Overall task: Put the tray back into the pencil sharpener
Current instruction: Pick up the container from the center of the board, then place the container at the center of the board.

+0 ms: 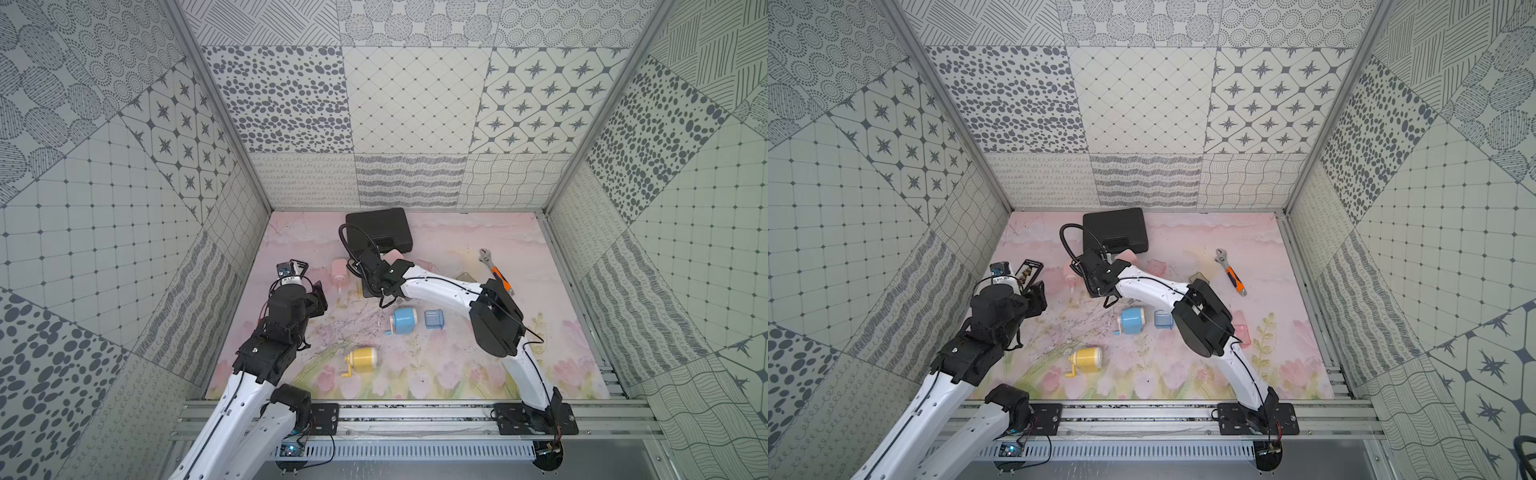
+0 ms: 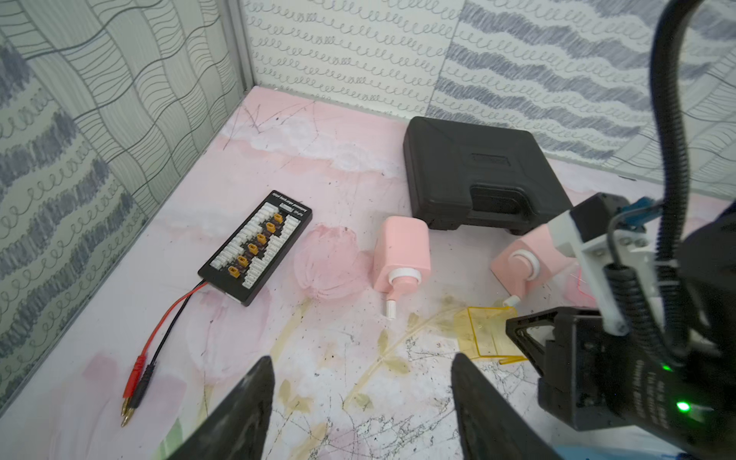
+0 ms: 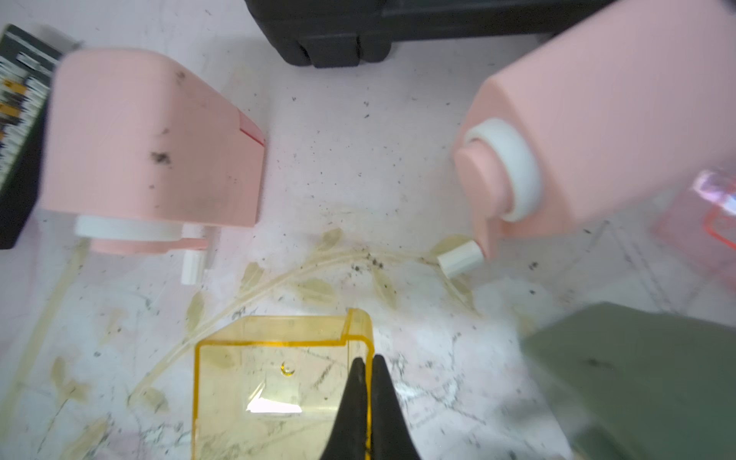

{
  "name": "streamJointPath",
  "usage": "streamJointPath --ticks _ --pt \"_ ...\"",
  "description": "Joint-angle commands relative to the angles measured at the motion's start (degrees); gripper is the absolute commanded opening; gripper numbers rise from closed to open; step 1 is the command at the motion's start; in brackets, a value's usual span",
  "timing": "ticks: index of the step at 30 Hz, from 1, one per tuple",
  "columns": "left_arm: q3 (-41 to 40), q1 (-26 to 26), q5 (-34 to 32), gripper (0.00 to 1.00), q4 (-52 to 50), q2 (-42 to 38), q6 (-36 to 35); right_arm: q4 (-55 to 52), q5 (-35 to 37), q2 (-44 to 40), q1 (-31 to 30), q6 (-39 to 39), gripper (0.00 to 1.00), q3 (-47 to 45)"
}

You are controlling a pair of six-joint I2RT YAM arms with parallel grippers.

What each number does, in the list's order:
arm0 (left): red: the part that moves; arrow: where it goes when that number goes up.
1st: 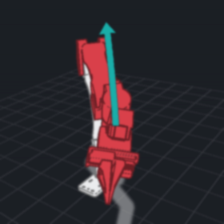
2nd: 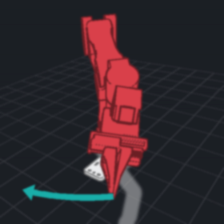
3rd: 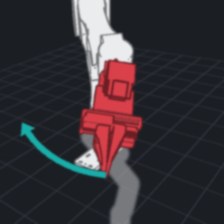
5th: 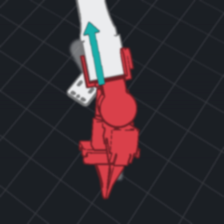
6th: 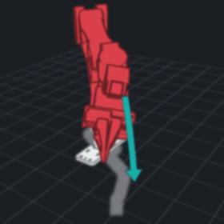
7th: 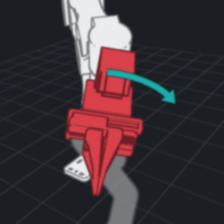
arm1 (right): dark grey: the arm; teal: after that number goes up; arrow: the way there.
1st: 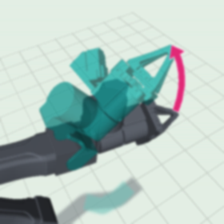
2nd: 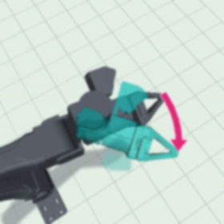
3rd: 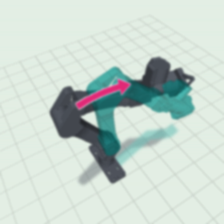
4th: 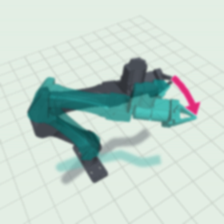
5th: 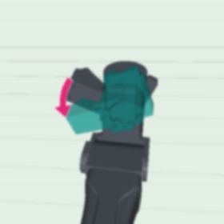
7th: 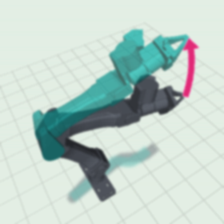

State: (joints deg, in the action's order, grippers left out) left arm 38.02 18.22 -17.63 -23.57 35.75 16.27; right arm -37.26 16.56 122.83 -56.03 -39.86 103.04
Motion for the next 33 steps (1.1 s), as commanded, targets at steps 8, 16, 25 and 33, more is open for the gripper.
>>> streamJointPath --ticks 8,16,25,33 --pt "1.0 -1.1 20.0 0.71 2.3 -4.5 -29.3 2.6 6.2 -23.4 -6.6 -9.4 0.0 -22.2" --pt "4.4 -1.0 33.9 0.76 -11.8 -0.7 -41.0 -5.9 10.3 -32.5 -14.5 -24.9 0.0 -34.4" --pt "5.6 0.3 45.2 0.77 -21.7 0.0 -49.6 -5.7 2.3 -28.7 -19.6 -30.7 0.0 -40.1" --pt "5.0 7.6 42.8 0.79 -29.5 5.8 -55.3 1.0 -4.3 -28.1 -15.8 -30.7 0.0 -45.8"
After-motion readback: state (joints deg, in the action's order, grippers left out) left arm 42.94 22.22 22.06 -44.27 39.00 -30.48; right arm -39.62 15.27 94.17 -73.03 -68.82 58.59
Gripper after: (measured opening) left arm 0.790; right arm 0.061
